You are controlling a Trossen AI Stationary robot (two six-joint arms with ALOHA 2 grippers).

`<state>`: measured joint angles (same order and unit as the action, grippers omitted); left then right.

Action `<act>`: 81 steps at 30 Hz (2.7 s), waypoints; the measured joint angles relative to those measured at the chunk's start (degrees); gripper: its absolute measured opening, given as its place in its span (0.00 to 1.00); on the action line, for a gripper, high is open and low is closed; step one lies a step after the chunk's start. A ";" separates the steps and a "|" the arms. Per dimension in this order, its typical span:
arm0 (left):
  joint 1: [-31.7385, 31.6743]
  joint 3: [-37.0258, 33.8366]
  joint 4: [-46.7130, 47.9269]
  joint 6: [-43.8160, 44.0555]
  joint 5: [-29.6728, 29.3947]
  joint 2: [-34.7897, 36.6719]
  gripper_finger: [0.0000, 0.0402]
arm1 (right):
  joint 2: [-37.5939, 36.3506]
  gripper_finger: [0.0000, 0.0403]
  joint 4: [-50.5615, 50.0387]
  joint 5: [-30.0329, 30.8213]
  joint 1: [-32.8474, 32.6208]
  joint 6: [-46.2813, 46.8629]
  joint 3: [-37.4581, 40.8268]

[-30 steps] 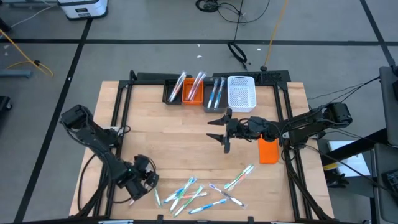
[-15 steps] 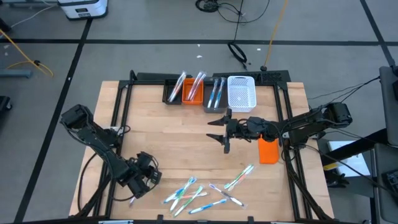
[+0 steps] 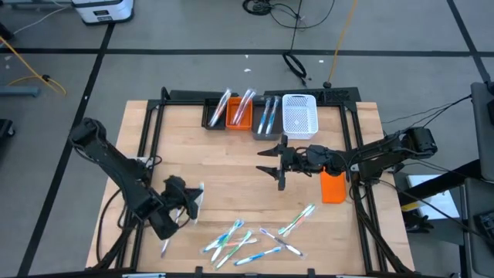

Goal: Pick & Place Toothbrushes
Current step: Put the green toothbrush into the white bin

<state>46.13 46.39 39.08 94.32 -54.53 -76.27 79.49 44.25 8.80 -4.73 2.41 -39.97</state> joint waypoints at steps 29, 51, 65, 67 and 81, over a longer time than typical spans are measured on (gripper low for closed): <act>-32.41 0.07 -68.87 -85.27 20.93 1.06 0.00 | 0.01 0.53 0.04 -2.97 0.00 1.43 0.00; -40.05 0.45 -94.06 -89.60 38.63 -12.01 0.00 | 0.02 0.53 0.41 -2.89 0.02 1.41 0.00; -40.24 1.90 -93.19 -91.12 39.52 -11.95 0.00 | 0.04 0.48 -0.42 -2.86 0.04 1.41 0.00; -40.24 1.90 -93.23 -91.13 39.52 -11.95 0.00 | 0.04 0.44 -0.44 -2.86 0.04 1.41 0.00; -40.42 1.90 -93.21 -91.17 39.52 -11.95 0.02 | 0.04 0.08 -0.89 -0.04 0.22 0.98 0.00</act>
<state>5.71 48.29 -54.13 3.15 -15.00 -88.23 79.53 43.36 8.76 -4.51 3.38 -39.97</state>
